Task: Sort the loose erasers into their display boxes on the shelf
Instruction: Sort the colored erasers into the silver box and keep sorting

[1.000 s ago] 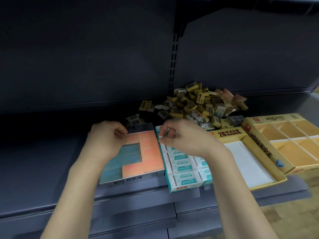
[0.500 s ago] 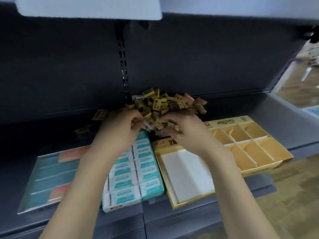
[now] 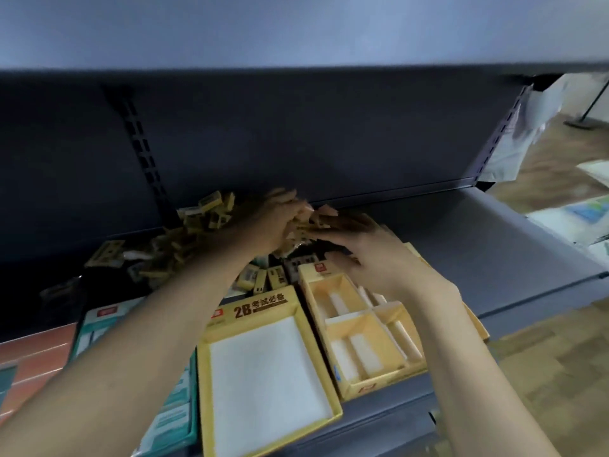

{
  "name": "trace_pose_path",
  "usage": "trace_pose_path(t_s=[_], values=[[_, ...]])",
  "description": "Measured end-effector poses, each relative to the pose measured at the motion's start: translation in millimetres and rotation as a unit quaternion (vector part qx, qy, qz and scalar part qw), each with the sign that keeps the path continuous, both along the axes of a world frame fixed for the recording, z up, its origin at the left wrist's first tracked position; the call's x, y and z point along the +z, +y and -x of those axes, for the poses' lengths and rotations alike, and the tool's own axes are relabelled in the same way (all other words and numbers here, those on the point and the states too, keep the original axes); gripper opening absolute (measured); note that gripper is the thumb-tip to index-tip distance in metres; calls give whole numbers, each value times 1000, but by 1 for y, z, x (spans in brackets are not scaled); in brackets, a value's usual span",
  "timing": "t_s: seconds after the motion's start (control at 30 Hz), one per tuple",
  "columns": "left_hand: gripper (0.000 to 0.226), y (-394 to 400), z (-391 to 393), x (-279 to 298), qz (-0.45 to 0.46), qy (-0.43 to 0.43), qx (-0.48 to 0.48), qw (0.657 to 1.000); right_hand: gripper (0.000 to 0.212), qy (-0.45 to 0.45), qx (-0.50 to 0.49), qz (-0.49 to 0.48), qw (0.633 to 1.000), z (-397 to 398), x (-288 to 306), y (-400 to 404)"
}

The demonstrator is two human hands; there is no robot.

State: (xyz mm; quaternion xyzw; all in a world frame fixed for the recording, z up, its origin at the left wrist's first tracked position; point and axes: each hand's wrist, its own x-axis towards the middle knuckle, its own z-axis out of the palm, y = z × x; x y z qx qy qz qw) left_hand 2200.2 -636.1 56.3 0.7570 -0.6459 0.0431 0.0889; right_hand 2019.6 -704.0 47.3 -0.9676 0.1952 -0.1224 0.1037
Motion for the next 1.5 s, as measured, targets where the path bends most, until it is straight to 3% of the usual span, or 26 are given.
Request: trace_pose_path(t_s=[0.3, 0.57, 0.73, 0.83, 0.97, 1.07, 1.13, 1.2, 1.3, 1.37, 1.5], values=[[42, -52, -15, -10, -105, -149, 39, 982, 45, 41, 45, 83, 995, -2, 11, -65], [27, -65, 1, -12, -124, -232, 114, 958, 52, 78, 131, 191, 970, -25, 2, -128], [36, -55, -16, -22, -16, -215, 57, 975, 72, 71, 188, 324, 925, -45, -17, -155], [34, -45, -26, -18, 59, -245, 24, 968, 81, 56, 217, 353, 908, -58, -23, -160], [33, -26, -27, -5, 64, -252, 33, 965, 80, 60, 233, 399, 885, -76, -28, -162], [20, -12, -26, 1, 67, -235, 39, 969, 80, 71, 257, 436, 859, -88, -28, -161], [36, -4, -26, 1, 59, -229, 58, 970, 75, 65, 268, 465, 841, -94, -28, -161], [37, 4, -28, 1, 68, -228, 75, 968, 79, 57, 275, 476, 834, -100, -30, -160], [17, 15, -30, -2, 94, -241, 69, 963, 79, 25, 288, 472, 833, -106, -37, -161], [28, 21, -31, -5, 107, -243, 72, 961, 73, 4, 301, 471, 829, -109, -39, -162], [22, 27, -37, -8, 149, -243, 80, 955, 66, -41, 333, 447, 829, -111, -35, -160]])
